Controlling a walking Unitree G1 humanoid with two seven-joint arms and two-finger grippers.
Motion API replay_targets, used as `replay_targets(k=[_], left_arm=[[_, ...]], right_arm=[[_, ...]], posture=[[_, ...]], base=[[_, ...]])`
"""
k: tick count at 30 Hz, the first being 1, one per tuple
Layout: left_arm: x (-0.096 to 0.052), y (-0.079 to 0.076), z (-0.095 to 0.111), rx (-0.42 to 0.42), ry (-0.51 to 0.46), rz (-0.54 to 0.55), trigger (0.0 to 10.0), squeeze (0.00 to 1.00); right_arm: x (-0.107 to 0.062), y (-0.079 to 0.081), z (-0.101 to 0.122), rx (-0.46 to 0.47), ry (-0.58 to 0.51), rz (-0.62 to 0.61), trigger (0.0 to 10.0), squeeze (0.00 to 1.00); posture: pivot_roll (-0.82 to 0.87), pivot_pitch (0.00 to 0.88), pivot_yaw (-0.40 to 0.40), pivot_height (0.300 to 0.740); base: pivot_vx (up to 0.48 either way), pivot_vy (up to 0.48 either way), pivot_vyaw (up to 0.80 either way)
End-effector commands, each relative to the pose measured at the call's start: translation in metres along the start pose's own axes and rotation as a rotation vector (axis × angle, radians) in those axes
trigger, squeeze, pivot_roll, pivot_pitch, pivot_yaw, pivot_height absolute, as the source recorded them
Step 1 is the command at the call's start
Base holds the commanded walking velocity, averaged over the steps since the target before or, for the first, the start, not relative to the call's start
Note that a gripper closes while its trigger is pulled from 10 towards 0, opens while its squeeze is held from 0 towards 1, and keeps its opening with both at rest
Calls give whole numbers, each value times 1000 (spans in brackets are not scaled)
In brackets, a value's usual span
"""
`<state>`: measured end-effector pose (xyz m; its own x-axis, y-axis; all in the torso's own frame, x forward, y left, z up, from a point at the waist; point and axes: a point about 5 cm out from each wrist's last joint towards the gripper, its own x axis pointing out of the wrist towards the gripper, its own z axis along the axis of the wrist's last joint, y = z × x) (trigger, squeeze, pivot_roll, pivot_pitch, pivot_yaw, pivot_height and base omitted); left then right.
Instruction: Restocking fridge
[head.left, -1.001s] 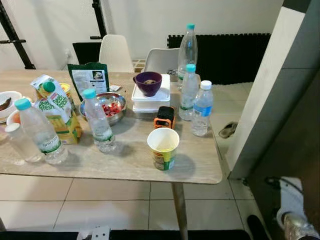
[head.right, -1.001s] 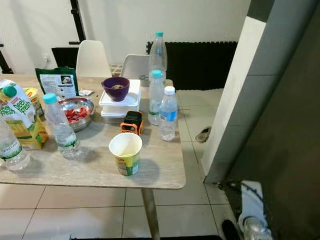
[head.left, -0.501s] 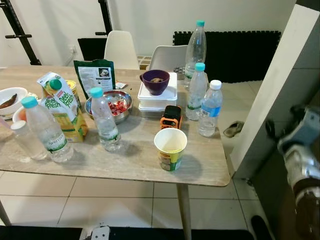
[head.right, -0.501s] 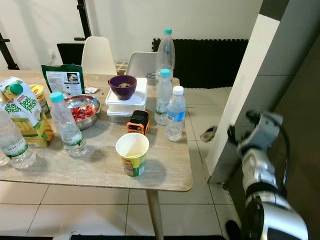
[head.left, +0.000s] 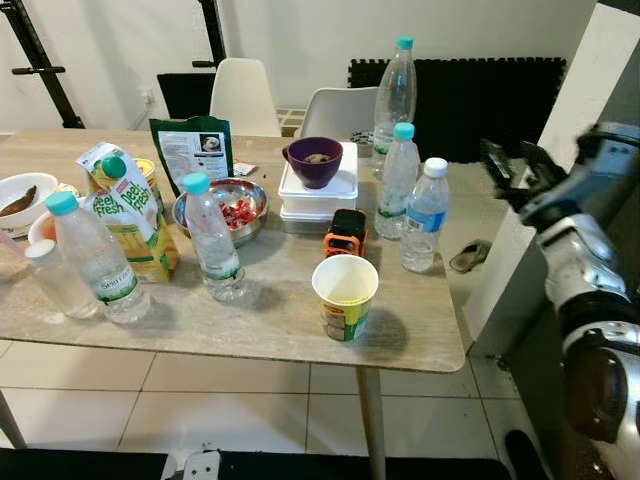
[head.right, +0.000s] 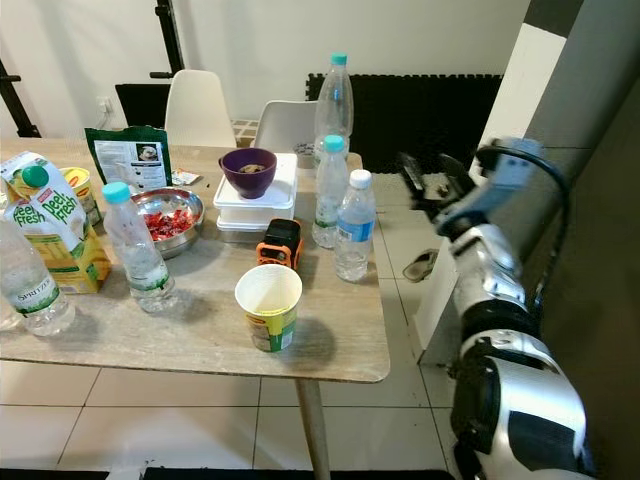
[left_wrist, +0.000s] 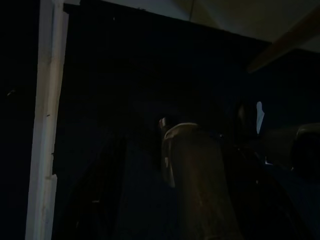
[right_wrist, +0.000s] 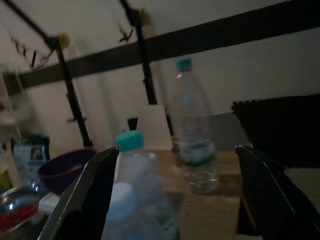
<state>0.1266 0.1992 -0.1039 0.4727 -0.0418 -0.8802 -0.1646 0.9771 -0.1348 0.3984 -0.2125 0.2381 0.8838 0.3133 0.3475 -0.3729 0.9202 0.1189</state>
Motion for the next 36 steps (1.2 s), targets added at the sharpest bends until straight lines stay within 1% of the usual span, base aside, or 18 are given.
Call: replay_targets(k=[1,2,5,6,8,11,16,22,28,29,36], left_arm=[[0,-1,-3,10,13,-4,10000,0],[0,-1,-3,10,13,-4,10000,0],[0,-2,-4,7,16,-7,10000,0],[0,-3,-4,7,17,-7,10000,0],[0,-3,-5,6,18,-8,10000,0],[0,-3,-5,7,19,-7,10000,0],[0,-3,-5,7,18,-6,10000,0],[0,-4,-5,7,18,-6,10000,0],[0,-4,-5,11,19,-7,10000,0],[0,-4,-5,13,19,-7,10000,0],[0,-4,-6,16,19,-8,10000,0]], right_arm=[[5,11,-8,-20,45,37,10000,0],[5,11,-8,-20,45,37,10000,0],[15,24,-7,-6,46,91,10000,0],[18,28,-7,-17,54,99,10000,0],[19,30,-7,-24,60,107,10000,0],[25,39,-11,-86,112,116,10000,0],[30,46,-14,-113,147,114,10000,0],[31,47,-18,-131,186,100,10000,0],[30,45,-19,-125,192,73,10000,0],[29,43,-21,-125,212,56,10000,0],[27,42,-29,-137,267,26,10000,0]], posture=[[27,0,0,740],[27,0,0,740],[31,0,0,740],[32,0,-1,740],[32,0,-1,740],[33,0,-2,740],[34,0,-4,740],[34,0,-5,740],[33,0,-4,740],[33,0,-4,740],[32,0,-5,740]], base=[[0,0,0],[0,0,0],[0,0,0],[0,0,0],[0,0,0],[0,0,0],[0,0,0],[0,0,0],[0,0,0],[0,0,0],[0,0,0]])
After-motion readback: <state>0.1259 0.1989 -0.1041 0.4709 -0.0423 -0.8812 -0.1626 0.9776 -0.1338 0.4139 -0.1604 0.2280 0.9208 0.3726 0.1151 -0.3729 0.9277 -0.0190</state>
